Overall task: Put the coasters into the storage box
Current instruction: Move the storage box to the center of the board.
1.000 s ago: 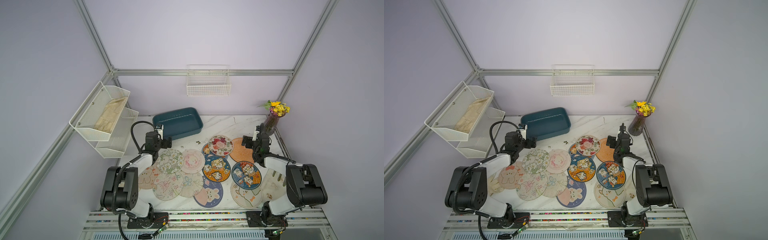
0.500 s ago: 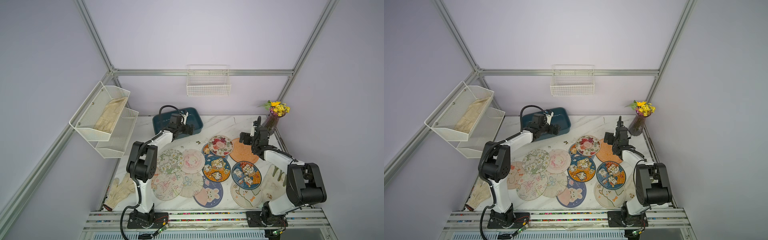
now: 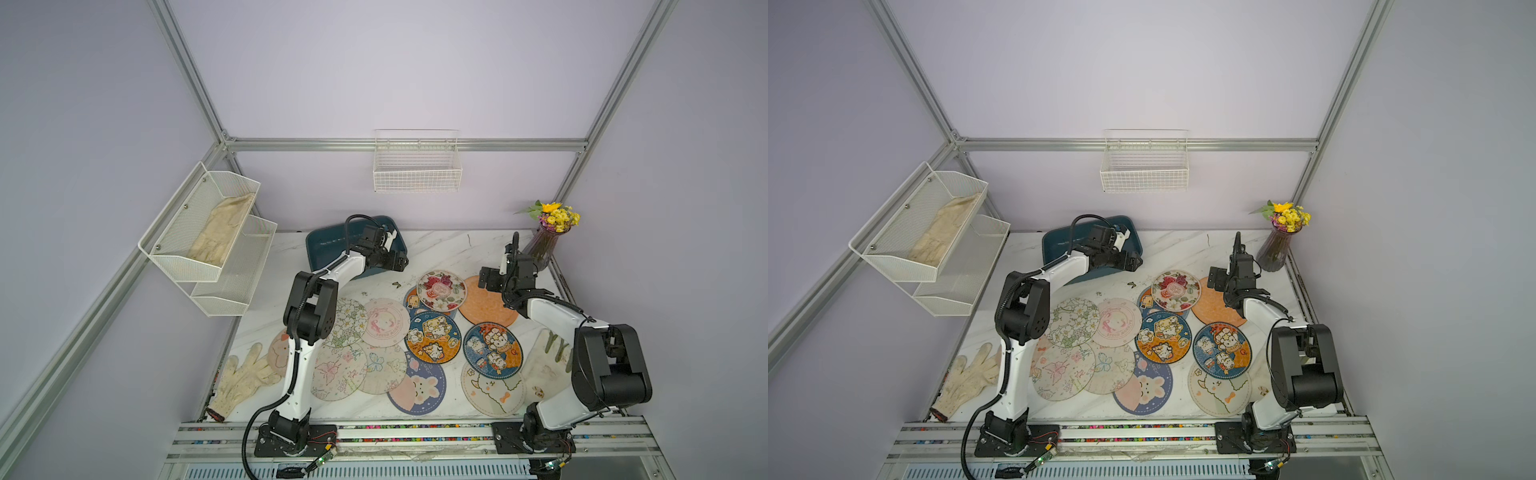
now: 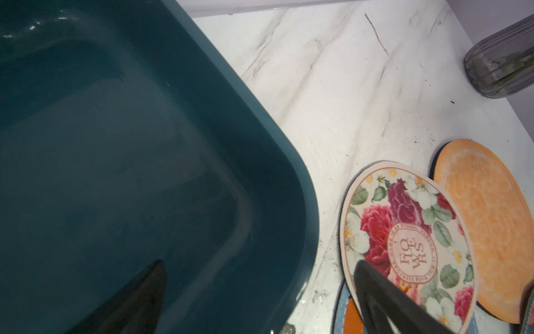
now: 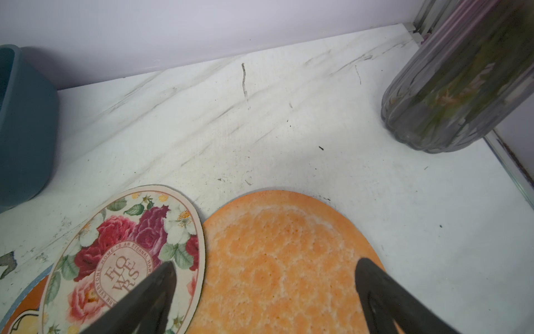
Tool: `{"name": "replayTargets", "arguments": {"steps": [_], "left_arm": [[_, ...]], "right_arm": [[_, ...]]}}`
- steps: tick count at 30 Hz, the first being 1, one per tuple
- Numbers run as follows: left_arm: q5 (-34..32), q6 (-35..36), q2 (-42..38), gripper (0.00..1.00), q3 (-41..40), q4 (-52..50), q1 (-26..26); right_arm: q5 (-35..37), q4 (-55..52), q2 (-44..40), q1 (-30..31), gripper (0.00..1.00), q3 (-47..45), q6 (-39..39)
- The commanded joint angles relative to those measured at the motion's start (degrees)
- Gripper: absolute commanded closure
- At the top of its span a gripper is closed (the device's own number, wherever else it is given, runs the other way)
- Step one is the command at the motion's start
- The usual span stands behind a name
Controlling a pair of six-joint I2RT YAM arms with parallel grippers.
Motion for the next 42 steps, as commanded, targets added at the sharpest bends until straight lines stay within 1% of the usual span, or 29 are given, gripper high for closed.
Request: {"name": "replayTargets", "arguments": {"steps": [1,5,6,16,21,28,32,36,39,42], "left_arm": [[3.48,-1.36,-0.01,0.00,7.01,-0.20,-1.32],[4.84,-1.36,0.05,0.00,6.49,-0.25,-2.74],[5.30,-2.89,0.01,0.00,6.27,-0.24,-3.04],[8.84,-4.10,-0.94,0.00,4.54,-0.16,-5.84],[9.87,-6.20,-1.17,0.00,4.39,0.28,-7.34],[9.76,-8.93,-2.19,0.00,2.54,0.55,-9.91],[9.77,-11.73,-2.61,0.00,1.70,0.55,-10.99],[8.80,-12.61,-3.64,0.00,0.13,0.55,-12.17],[5.34,-12.37,-4.68,0.00,-0.79,0.55,-12.34],[0.21,-10.81,-5.79,0.00,-0.56,0.55,-12.29]], "right_arm": [[1.02,-1.21,-0.27,0.24,0.03,0.85,0.37],[1.27,-1.34,0.01,0.24,0.03,1.05,0.83],[1.26,-1.37,0.09,0.24,0.03,1.11,0.79],[1.54,-1.54,-0.11,0.33,0.03,0.81,1.76],[1.79,-1.75,-0.33,0.33,0.03,0.81,2.02],[2.28,-1.91,-1.19,0.42,0.03,0.07,2.39],[2.48,-1.99,-1.54,0.40,0.03,-0.24,2.56],[2.80,-2.01,-2.09,0.50,0.03,-0.56,2.59],[2.86,-2.24,-2.12,0.51,0.02,-0.56,2.61],[2.33,-2.73,-1.94,0.57,0.03,-0.18,2.98]]}}
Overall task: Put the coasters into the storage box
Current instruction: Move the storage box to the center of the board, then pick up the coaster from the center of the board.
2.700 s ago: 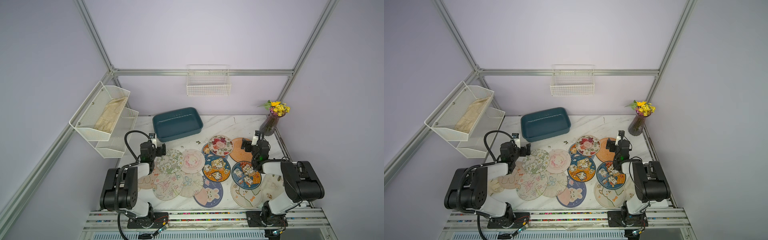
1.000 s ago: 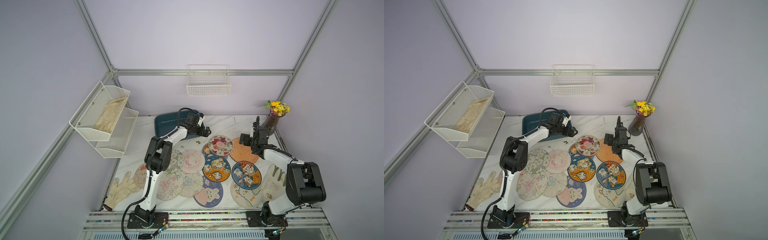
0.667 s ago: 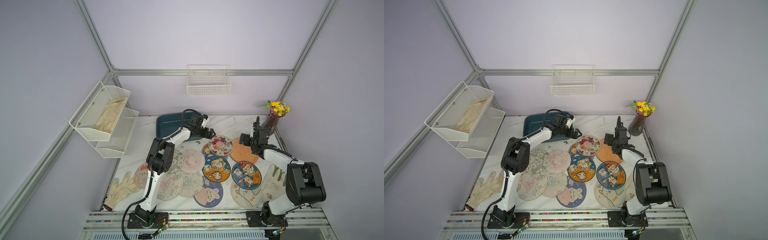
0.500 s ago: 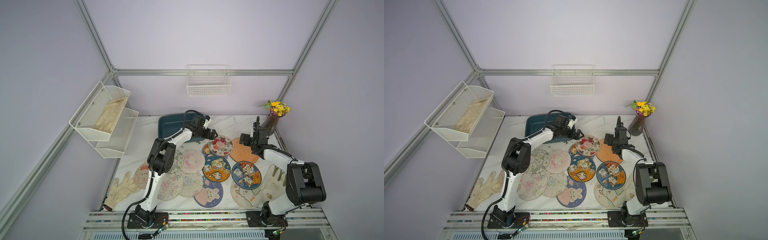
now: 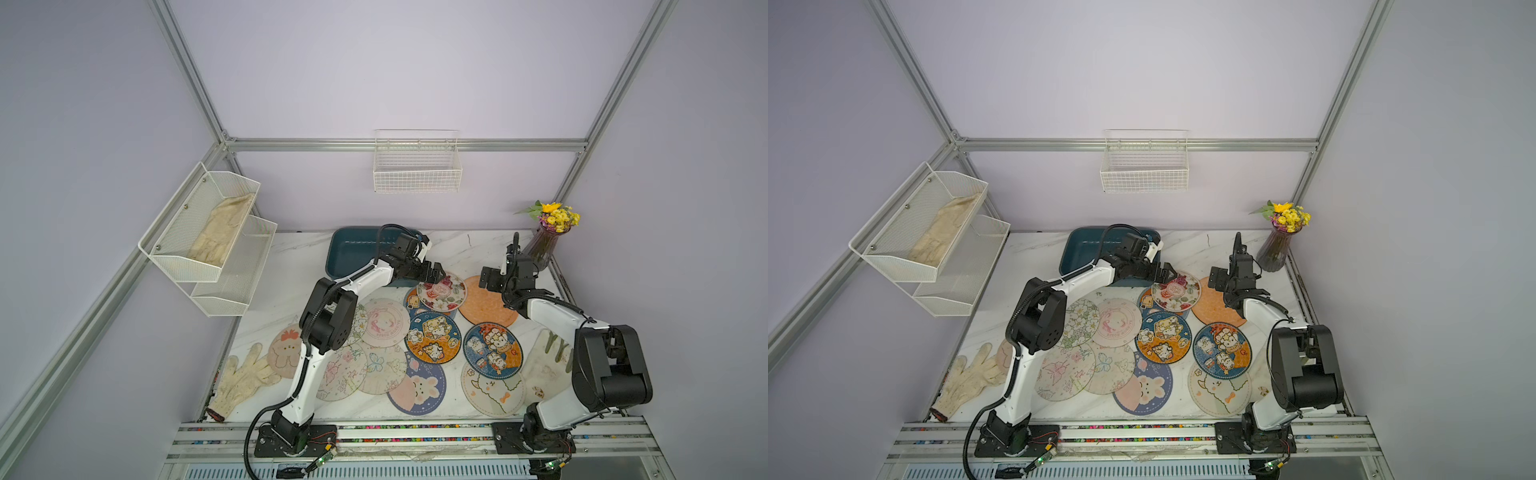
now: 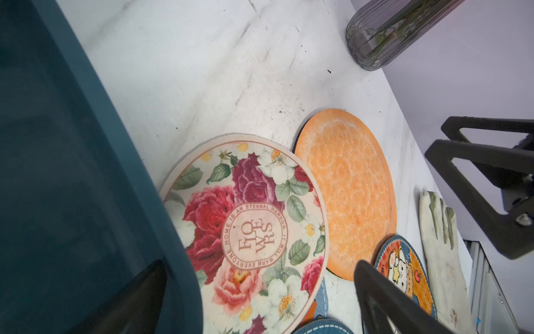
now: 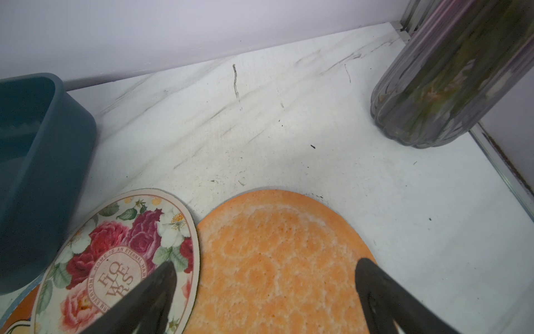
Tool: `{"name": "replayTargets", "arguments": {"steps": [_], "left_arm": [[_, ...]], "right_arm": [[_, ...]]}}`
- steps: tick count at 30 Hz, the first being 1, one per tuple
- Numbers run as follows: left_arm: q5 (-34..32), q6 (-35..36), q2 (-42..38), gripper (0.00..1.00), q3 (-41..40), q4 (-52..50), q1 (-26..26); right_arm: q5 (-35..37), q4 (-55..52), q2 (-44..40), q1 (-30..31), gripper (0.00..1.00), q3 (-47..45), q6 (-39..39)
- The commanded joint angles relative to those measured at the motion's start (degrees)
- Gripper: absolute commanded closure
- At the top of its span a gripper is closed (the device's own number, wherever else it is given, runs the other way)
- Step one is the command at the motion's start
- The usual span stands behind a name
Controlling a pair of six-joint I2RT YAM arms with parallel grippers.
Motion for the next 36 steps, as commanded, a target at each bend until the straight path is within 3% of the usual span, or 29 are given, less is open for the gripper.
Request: {"name": "replayTargets", "arguments": {"steps": [1,7,12,22,29,36], "left_arm": [[-5.76,0.79,-5.61,0.00,-1.16,0.57,-0.47],[-12.54,1.88,-9.60,0.00,-0.83,0.57,-0.34],[-12.56,-0.06,-14.33,0.00,-4.67,0.65,-0.36],[-16.75,-6.45,-31.40,0.00,-30.14,9.64,0.57],[-17.41,-8.94,-40.42,0.00,-41.63,10.45,4.45],[-15.53,-10.02,-44.95,0.00,-47.24,9.59,9.33]], "right_arm": [[0.35,-2.41,-1.57,0.36,0.03,0.12,1.35],[-2.03,-5.51,-0.27,0.45,0.03,2.69,3.31],[-8.25,-11.21,2.95,0.59,0.03,7.15,4.91],[-21.59,-17.07,12.55,0.68,0.03,13.72,7.92],[-25.50,-18.41,16.57,0.85,0.15,15.10,9.68],[-26.60,-18.42,19.29,0.94,0.30,15.89,11.24]]}}
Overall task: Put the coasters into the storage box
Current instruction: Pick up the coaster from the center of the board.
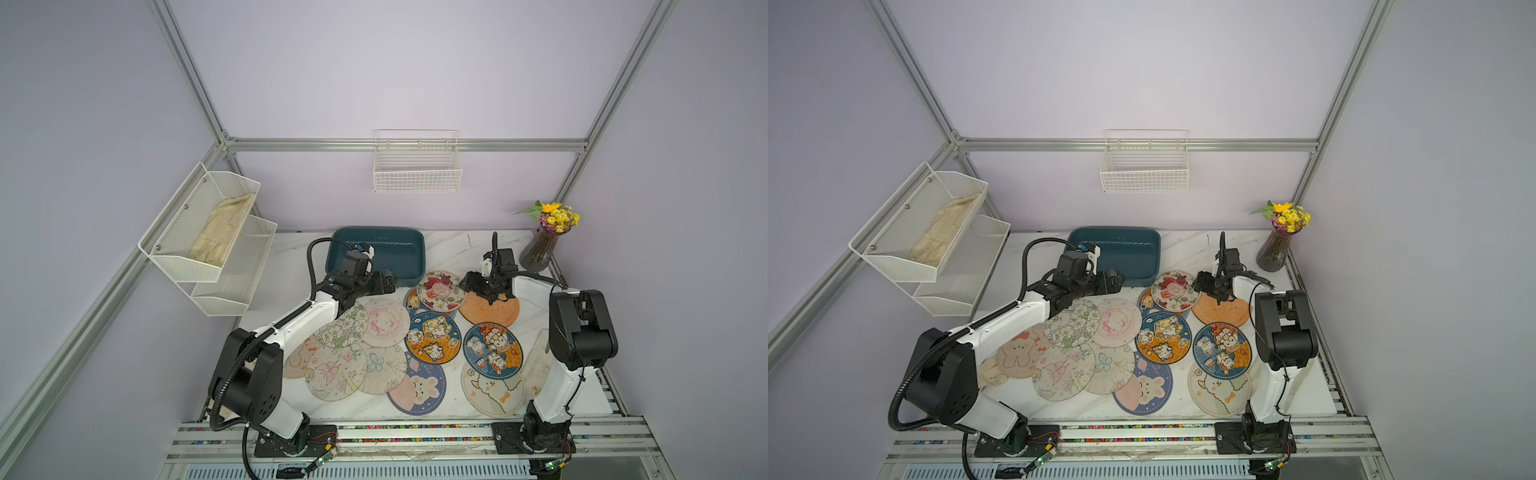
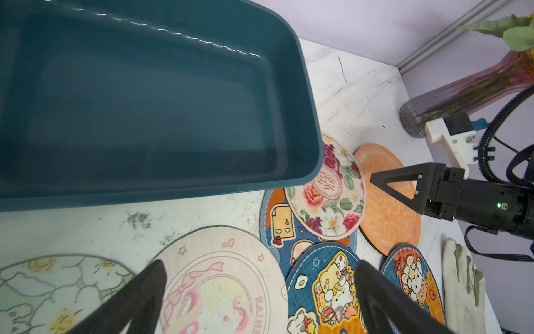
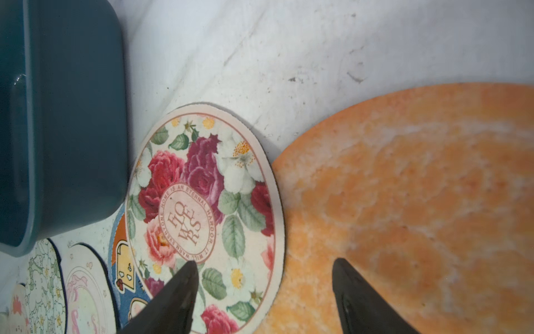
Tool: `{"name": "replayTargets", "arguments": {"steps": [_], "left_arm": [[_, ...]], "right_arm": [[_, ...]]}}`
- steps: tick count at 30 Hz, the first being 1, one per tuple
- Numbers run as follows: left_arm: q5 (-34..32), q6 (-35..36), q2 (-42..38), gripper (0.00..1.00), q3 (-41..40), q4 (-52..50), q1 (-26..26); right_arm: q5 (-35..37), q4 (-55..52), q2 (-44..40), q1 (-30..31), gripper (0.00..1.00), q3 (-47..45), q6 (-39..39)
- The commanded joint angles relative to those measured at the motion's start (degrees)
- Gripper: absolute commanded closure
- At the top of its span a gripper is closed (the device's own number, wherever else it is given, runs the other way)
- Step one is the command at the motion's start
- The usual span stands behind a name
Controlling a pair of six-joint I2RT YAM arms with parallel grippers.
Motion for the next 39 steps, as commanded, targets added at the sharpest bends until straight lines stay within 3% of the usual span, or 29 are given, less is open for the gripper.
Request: {"name": "replayTargets", "arguments": {"steps": [1,18,21,26,39], "left_arm": [[1.02,-0.94,-2.64,0.00,-2.97,1.38,1.58],[5.23,-0.59,-3.06,0.00,-4.76,0.91,4.76],[5.46,-0.46,-3.31,0.00,-5.20,0.79,5.04],[5.44,-0.56,-3.85,0.00,-5.91,0.71,5.55],[5.02,-0.66,-5.89,0.00,-6.89,-0.63,8.41]], "right_arm": [[-1.48,-1.61,1.55,0.45,0.31,1.02,1.69],[-2.84,-1.45,7.02,3.48,0.52,2.92,4.40],[-2.79,-0.92,7.61,3.95,0.65,3.20,5.18],[0.09,-0.23,5.59,3.98,1.00,3.28,5.71],[-2.55,-4.57,-4.83,3.97,1.00,7.22,7.97]]}}
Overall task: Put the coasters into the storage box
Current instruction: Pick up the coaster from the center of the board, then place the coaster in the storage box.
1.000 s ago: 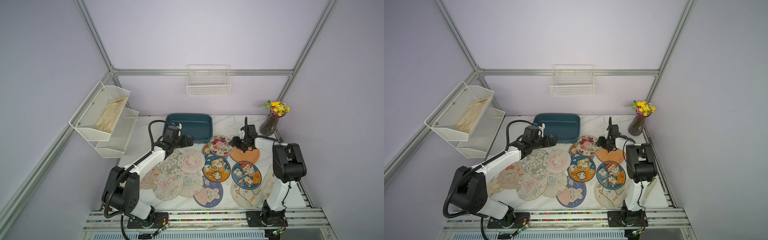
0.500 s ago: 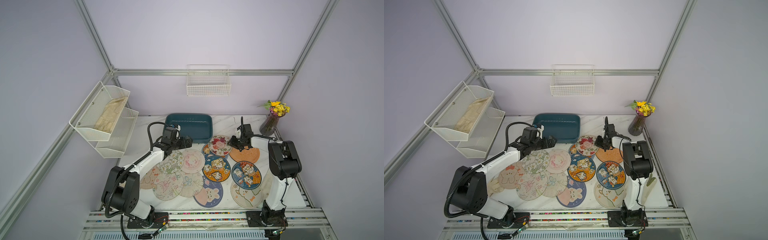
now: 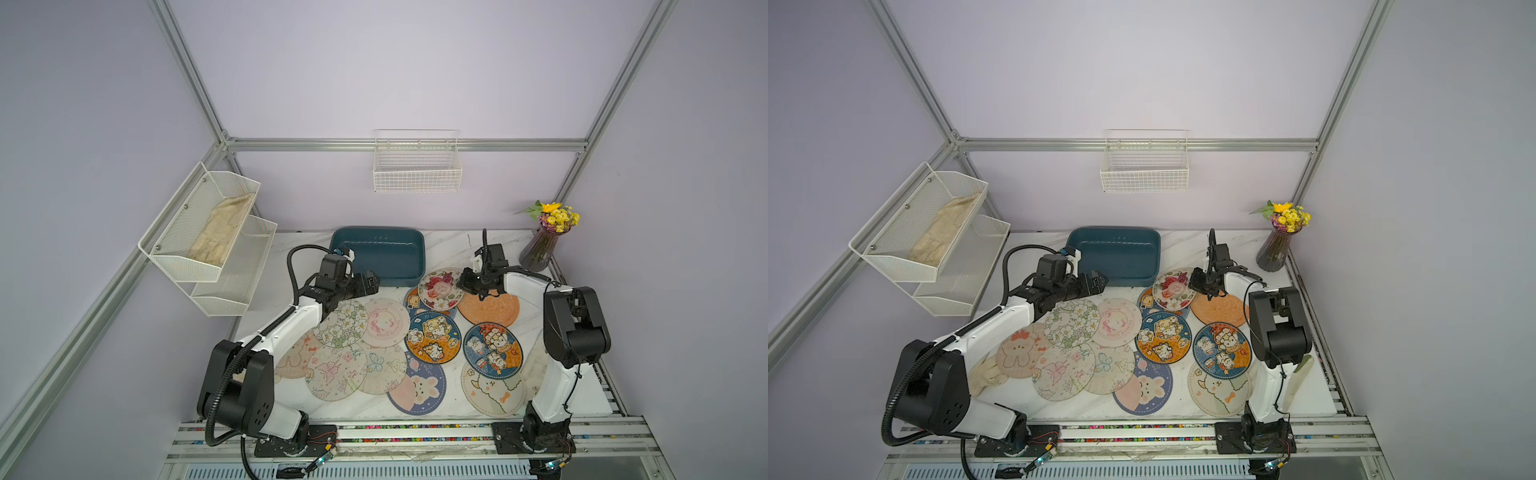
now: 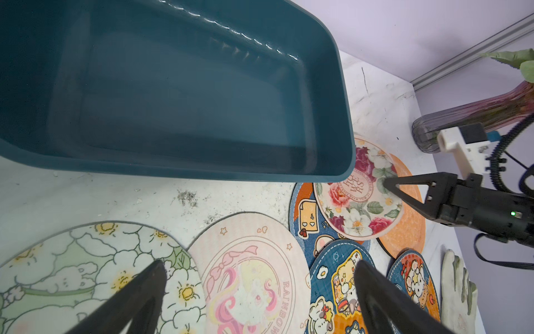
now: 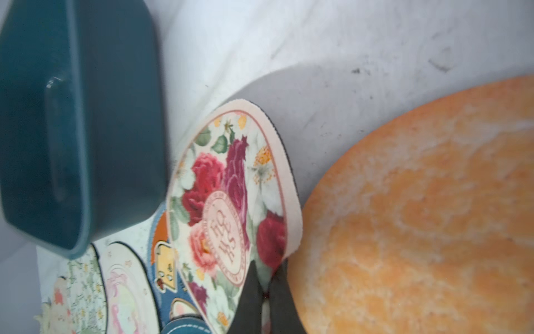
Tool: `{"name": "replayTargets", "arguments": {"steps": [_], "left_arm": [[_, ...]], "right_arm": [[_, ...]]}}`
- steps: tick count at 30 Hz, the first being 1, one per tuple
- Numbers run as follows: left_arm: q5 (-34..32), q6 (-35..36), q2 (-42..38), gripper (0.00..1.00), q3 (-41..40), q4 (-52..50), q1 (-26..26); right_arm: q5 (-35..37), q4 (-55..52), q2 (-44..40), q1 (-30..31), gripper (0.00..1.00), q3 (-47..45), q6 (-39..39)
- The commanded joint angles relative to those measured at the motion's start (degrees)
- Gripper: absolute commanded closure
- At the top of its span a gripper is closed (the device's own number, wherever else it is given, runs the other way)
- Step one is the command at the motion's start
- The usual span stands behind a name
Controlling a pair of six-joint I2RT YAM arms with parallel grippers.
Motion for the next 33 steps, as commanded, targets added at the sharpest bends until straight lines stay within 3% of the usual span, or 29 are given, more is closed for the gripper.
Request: {"name": "replayTargets", "arguments": {"steps": [1,8,16,33], "left_arm": [[0.09,-0.33,-2.32,0.00,-2.39,-0.12,1.43],[1.02,0.21,-2.51,0.00,-2.56,-1.26,3.89],[5.01,1.86,-2.11,0.00,-1.87,-2.89,6.60],[9.69,4.98,-2.46,0.00,-3.13,-3.96,9.29]], "right_arm": [[-2.37,-2.08,-5.00,0.29,1.00,2.87,2.35],[-6.46,-2.26,-6.90,2.11,1.00,9.26,5.81],[-6.27,0.80,-2.02,7.48,1.00,19.50,11.47],[-7.05,4.32,29.93,21.87,1.00,53.63,18.09]]}}
